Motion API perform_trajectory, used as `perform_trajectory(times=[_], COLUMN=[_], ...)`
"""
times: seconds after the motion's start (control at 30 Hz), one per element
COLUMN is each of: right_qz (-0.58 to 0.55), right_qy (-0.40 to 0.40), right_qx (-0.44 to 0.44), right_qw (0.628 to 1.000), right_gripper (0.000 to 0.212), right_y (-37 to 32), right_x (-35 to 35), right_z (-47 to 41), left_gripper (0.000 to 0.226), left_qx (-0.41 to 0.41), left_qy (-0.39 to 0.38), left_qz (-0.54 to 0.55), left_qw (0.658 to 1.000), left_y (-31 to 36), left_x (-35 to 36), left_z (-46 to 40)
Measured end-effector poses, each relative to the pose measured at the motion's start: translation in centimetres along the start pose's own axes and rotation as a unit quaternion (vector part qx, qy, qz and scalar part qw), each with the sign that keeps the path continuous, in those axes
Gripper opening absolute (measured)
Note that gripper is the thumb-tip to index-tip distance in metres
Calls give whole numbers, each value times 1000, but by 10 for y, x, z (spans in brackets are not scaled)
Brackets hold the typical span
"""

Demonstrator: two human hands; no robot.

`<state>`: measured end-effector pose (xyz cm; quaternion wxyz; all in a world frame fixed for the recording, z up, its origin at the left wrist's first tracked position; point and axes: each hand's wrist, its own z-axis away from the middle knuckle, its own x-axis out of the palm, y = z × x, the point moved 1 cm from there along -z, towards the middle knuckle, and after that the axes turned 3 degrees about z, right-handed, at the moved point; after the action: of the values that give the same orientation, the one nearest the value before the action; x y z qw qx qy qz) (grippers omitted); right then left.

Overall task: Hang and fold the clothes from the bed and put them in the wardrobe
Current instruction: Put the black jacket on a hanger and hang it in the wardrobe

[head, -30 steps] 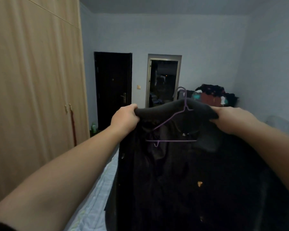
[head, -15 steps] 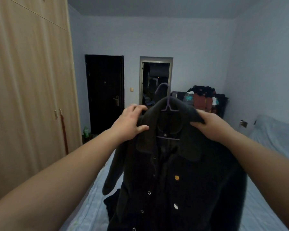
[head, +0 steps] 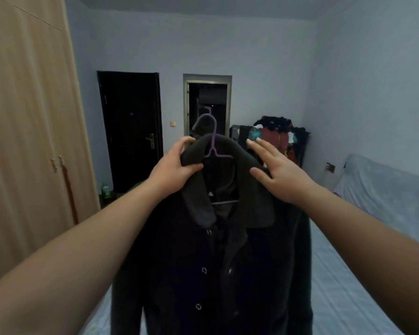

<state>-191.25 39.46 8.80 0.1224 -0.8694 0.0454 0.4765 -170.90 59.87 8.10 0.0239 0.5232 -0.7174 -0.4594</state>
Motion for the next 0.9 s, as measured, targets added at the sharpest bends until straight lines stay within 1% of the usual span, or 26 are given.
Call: perform_trajectory(times=[0.1,0.17,0.23,0.3,0.37,0.43,0.5,0.57,0.67,0.77,0.87,0.9], right_qz=[82,116,119,102,88,51,-48,-129,-154,-148,-170,-186], right_qy=[-12,7,41,74,110,118,76,15,-47,-71,-87,-98], right_qx=[-24,-24,-35,-52,-58,-52,-54,-59,-70,-72,-95,-104], right_qw=[996,993,991,991,988,990,994,990,985,984,977,972], right_gripper=[97,105,99,88,78,71,65,62,66,69,83,79], right_y=[-3,-2,-9,-20,-29,-36,-42,-47,-54,-58,-68,-75], right_x=[13,12,-2,-23,-51,-74,-90,-100,-111,-108,-96,-92], right_z=[2,-8,-26,-44,-64,-81,-96,-103,-107,-111,-112,-112], left_gripper=[43,42,43,44,44,37,28,26,32,37,37,37], left_qx=[26,49,62,72,99,124,147,156,150,147,119,105], left_qy=[15,24,35,40,57,67,63,56,77,89,92,91], left_qz=[5,-10,-26,-50,-111,-170,-206,-226,-263,-319,-349,-354], left_qw=[1000,998,997,995,987,975,966,960,950,932,925,925], left_y=[15,27,41,58,73,85,94,102,111,116,114,113], left_x=[-13,-23,-36,-53,-74,-96,-115,-128,-132,-132,-142,-147], left_z=[-7,-14,-24,-37,-49,-59,-63,-64,-60,-49,-28,-20])
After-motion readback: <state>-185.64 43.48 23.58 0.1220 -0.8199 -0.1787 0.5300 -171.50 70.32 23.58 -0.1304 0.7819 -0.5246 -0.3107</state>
